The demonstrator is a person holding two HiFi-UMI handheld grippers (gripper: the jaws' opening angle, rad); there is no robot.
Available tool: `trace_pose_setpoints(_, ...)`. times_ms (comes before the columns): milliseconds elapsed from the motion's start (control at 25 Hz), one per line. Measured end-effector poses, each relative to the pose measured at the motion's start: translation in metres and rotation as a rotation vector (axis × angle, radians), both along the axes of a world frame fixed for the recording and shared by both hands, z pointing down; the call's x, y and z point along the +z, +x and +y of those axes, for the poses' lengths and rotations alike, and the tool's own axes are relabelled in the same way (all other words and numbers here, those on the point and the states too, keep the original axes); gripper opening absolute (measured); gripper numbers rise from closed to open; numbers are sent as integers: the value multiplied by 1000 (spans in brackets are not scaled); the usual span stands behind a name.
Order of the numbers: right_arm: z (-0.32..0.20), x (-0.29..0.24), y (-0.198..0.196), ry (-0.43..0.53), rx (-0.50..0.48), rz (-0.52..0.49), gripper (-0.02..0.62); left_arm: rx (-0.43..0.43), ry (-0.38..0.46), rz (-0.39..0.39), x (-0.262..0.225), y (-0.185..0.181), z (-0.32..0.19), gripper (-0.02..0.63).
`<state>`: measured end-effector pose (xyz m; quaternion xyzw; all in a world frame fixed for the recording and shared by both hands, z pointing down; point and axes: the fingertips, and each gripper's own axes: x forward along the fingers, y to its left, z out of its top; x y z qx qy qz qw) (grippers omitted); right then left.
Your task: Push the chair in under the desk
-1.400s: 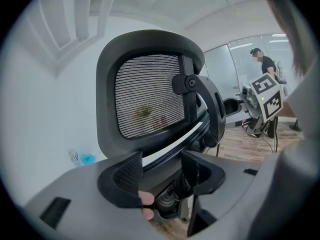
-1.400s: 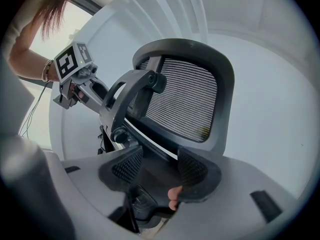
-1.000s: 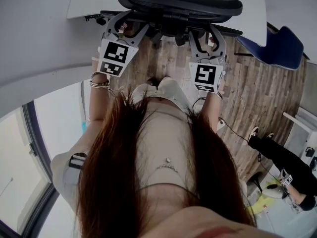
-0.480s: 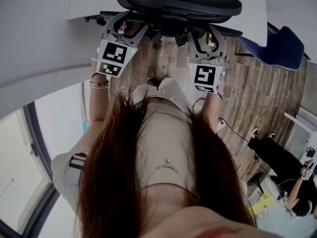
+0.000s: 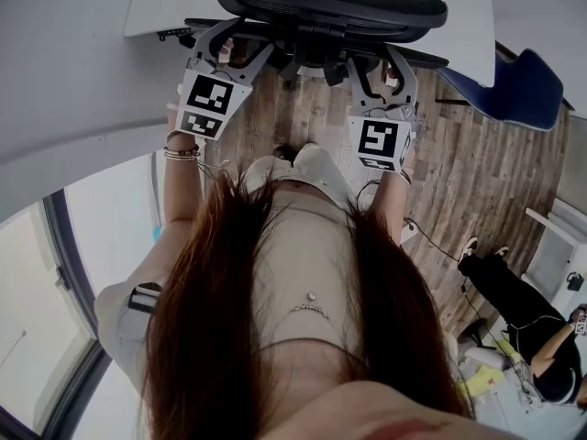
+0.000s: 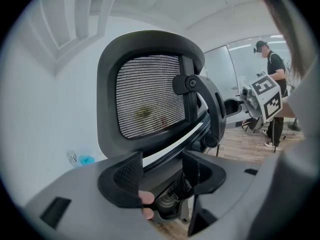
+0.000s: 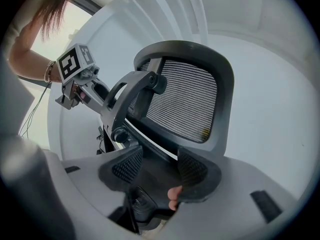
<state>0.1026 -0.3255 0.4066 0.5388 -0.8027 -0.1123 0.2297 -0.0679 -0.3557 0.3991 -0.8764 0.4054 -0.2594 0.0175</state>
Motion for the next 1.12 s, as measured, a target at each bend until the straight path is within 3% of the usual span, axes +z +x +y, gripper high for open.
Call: trace_pose_setpoints(1120, 0, 2, 3, -35, 18, 50, 229, -11, 30, -13, 0, 1, 1, 242)
